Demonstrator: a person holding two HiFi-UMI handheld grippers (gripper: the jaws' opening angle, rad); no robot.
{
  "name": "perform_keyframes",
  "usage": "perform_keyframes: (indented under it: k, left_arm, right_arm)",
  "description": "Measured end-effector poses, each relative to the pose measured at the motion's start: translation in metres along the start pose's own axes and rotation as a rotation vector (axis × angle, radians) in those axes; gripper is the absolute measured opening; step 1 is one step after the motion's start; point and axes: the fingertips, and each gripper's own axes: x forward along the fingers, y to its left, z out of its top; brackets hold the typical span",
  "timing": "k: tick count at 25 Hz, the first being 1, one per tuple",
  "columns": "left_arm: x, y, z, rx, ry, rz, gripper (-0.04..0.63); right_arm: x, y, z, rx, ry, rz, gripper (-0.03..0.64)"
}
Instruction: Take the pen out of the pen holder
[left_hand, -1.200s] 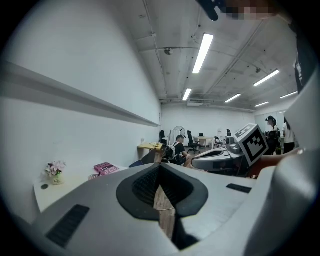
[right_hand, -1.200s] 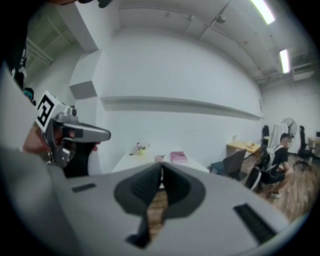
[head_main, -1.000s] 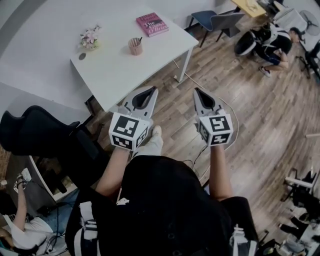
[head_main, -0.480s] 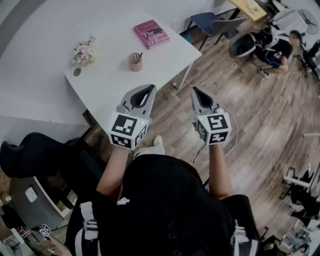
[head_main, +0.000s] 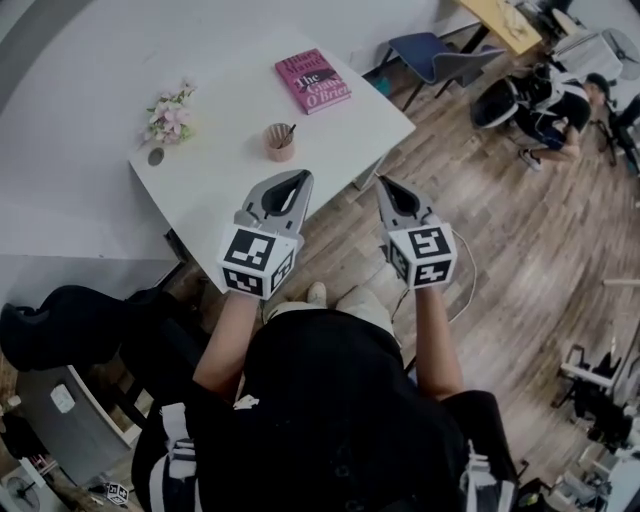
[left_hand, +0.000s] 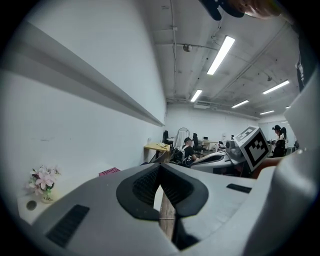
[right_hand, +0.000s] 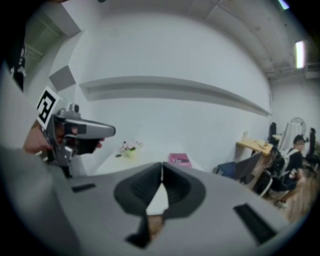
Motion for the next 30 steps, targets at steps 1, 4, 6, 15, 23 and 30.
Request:
perform_keyframes:
  k: [1, 4, 6, 15, 23, 30]
  left_arm:
    - [0.002, 0.005, -0.001, -0.004, 0.003, 0.006, 0.018]
    - [0.008, 0.017, -0.002, -0.01, 0.006, 0.022, 0.018]
    - [0.013, 0.027, -0.001, -0.011, 0.003, 0.04, 0.018]
    - [0.051, 0.067, 0.015, -0.017, -0.012, 0.15, 0.018]
    - [0.081, 0.108, 0.025, -0.037, -0.002, 0.295, 0.018]
    - [0.083, 0.144, 0.038, -0.044, -0.006, 0.479, 0.018]
  right_arm:
    - [0.006, -0.001, 0.001, -0.001, 0.004, 0.004, 0.034]
    - [0.021, -0.006, 0.005, -0.01, 0.007, 0.019, 0.034]
    - [0.033, -0.009, 0.01, -0.013, 0.002, 0.034, 0.034]
    - [0.094, -0.03, 0.045, -0.055, -0.034, 0.146, 0.034]
    - [0.161, -0.044, 0.07, -0.093, -0.04, 0.307, 0.034]
    - [0.209, -0.041, 0.089, -0.142, -0.039, 0.481, 0.034]
